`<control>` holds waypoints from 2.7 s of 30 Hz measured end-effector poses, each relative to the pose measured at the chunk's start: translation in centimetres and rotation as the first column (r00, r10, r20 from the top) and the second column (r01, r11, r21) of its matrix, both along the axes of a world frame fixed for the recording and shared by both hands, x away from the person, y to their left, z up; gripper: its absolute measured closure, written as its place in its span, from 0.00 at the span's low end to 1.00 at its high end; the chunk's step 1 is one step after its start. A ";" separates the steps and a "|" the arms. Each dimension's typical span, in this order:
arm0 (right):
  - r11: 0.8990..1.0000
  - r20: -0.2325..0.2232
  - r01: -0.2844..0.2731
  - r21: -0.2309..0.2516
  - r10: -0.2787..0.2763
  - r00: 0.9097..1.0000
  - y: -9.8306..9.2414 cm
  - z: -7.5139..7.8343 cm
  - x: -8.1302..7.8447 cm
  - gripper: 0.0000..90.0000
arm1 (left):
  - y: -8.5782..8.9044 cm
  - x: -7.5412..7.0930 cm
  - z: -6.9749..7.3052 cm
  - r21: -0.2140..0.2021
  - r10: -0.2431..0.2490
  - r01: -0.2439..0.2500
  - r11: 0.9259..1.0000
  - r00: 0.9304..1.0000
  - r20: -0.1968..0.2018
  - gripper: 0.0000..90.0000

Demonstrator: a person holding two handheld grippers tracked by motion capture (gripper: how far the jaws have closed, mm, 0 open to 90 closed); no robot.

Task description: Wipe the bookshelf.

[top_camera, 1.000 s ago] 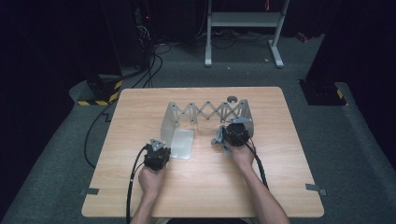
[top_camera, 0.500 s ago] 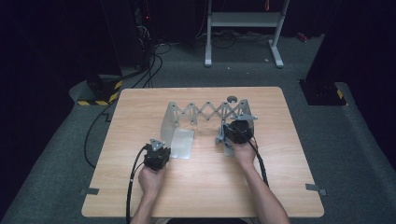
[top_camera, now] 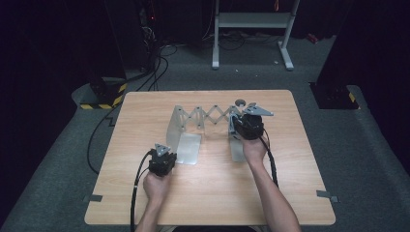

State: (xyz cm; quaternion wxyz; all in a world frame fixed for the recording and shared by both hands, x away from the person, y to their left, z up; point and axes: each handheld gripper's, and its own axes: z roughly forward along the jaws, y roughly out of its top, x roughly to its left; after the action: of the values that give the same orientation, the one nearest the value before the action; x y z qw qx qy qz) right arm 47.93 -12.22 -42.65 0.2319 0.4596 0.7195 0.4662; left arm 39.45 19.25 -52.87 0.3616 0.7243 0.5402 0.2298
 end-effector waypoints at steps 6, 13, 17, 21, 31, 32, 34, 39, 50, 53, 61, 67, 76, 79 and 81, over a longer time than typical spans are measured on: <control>0.999 -0.039 0.021 -0.029 -0.022 0.999 0.4 -1.4 1.1 0.90 | 0.1 0.0 0.0 -0.005 -0.001 0.001 1.000 1.000 -0.002 0.94; 0.996 -0.127 0.030 -0.089 -0.041 0.991 0.7 -4.4 2.4 0.90 | 0.2 0.0 0.0 -0.016 -0.005 0.005 1.000 1.000 -0.006 0.94; 0.995 -0.184 0.034 -0.098 -0.052 0.981 0.6 -6.2 3.1 0.90 | 0.2 0.0 0.0 -0.015 -0.006 0.006 1.000 1.000 -0.006 0.94; 0.996 -0.198 0.029 -0.087 -0.046 0.979 0.5 -6.4 3.3 0.90 | 0.3 0.1 0.0 -0.017 -0.008 0.007 1.000 1.000 -0.008 0.94; 1.000 -0.123 0.022 0.004 -0.021 0.992 -0.3 -3.4 2.1 0.90 | 0.2 0.0 0.0 -0.014 -0.006 0.006 1.000 1.000 -0.006 0.94; 1.000 -0.121 0.019 0.002 -0.019 0.992 -0.3 -3.0 2.1 0.90 | 0.2 0.0 0.0 -0.013 -0.006 0.006 1.000 1.000 -0.006 0.94; 1.000 -0.101 0.019 0.002 -0.019 0.995 -0.3 -2.1 2.0 0.90 | 0.2 0.1 0.0 -0.015 -0.007 0.007 1.000 1.000 -0.007 0.94; 1.000 -0.056 0.018 0.007 -0.018 0.998 -0.2 -0.2 1.9 0.90 | 0.3 0.1 0.0 -0.018 -0.009 0.009 1.000 1.000 -0.008 0.94; 1.000 -0.066 0.023 0.005 -0.022 0.998 0.0 -0.8 2.4 0.90 | 0.3 0.1 0.0 -0.019 -0.011 0.010 1.000 1.000 -0.009 0.94; 1.000 -0.089 0.026 -0.017 -0.027 0.996 0.0 -1.9 2.8 0.90 | 0.3 0.1 0.0 -0.018 -0.010 0.010 1.000 1.000 -0.008 0.94; 0.998 -0.195 0.040 -0.050 -0.049 0.979 0.3 -6.0 4.0 0.90 | 0.3 0.1 0.0 -0.018 -0.011 0.011 1.000 1.000 -0.008 0.94; 0.998 -0.219 0.038 -0.056 -0.050 0.974 0.3 -6.7 4.2 0.90 | 0.3 0.1 0.0 -0.019 -0.012 0.011 1.000 1.000 -0.009 0.94; 1.000 -0.108 0.029 -0.002 -0.029 0.994 -0.2 -2.3 2.9 0.90 | 0.3 0.1 0.0 -0.020 -0.012 0.011 1.000 1.000 -0.009 0.94; 1.000 -0.072 0.024 0.019 -0.022 0.997 -0.3 -0.6 2.7 0.90 | 0.3 0.1 0.0 -0.020 -0.012 0.012 1.000 1.000 -0.009 0.94; 0.999 -0.051 0.017 0.027 -0.016 0.999 -0.3 0.4 2.6 0.90 | 0.3 0.1 0.0 -0.021 -0.012 0.012 1.000 1.000 -0.010 0.94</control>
State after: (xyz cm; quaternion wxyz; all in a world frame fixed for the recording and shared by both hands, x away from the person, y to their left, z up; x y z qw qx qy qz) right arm 50.57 -12.56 -42.24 0.2113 0.4803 0.7149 0.4622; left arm 39.54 19.59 -52.87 0.3680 0.7248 0.5400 0.2184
